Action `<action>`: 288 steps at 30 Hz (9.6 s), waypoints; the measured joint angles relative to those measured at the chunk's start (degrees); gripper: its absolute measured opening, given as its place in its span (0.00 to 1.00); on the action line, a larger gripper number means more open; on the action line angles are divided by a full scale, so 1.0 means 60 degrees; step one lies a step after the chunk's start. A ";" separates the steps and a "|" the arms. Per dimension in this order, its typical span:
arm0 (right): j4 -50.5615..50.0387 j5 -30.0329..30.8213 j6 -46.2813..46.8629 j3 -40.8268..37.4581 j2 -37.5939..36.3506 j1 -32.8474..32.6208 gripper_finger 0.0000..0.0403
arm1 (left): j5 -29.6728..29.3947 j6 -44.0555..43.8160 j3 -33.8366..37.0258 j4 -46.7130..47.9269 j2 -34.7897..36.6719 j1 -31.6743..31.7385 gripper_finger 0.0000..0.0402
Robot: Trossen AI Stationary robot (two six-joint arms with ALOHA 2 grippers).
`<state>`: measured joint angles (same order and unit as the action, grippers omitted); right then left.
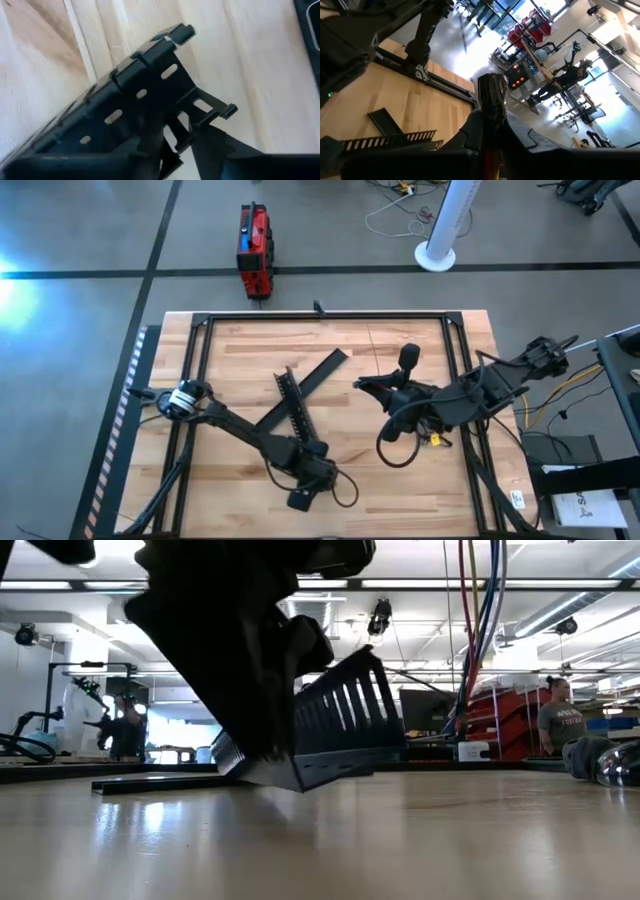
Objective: Ziptie cables
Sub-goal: Put the wrapped cable wires into the cable duct
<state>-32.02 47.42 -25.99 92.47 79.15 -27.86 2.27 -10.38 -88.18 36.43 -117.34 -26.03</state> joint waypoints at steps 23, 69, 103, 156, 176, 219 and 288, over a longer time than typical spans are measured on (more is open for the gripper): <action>-0.0129 -0.0225 0.0169 0.0000 0.0077 0.0131 0.06 | -0.1133 -0.2643 0.0021 0.1864 0.0953 -0.0451 0.41; -0.0909 -0.0221 0.0032 -0.0113 -0.0107 0.0131 0.05 | -0.1969 -0.4263 0.1818 0.2931 0.1479 0.0428 0.03; -0.3861 -0.0271 0.2774 -0.0936 -0.0170 0.0127 0.05 | -0.1634 -0.3530 0.0247 0.0456 0.0617 0.1414 0.22; 0.1530 -0.4980 0.1082 -0.1738 0.2877 0.0005 0.05 | -0.2212 -1.2211 0.2746 0.5138 0.3163 -0.4053 0.06; 0.2462 -0.4429 0.1422 -0.1738 0.3207 0.0062 0.05 | -0.3021 -1.1106 0.5663 0.0121 0.3224 -0.3984 0.06; 0.2860 -0.2402 0.2575 -0.1734 -0.1529 -0.0057 0.05 | -0.5401 -0.9152 0.4686 0.0024 0.3243 -0.3414 0.06; 0.9660 -0.2641 0.1968 -0.1734 0.0525 -0.0040 0.05 | -0.9305 0.1651 0.5001 -1.2872 0.1167 0.0252 0.53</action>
<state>25.94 31.57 -14.18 82.06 82.30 -28.10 -53.56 -0.47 -58.17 -40.80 -110.33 -24.51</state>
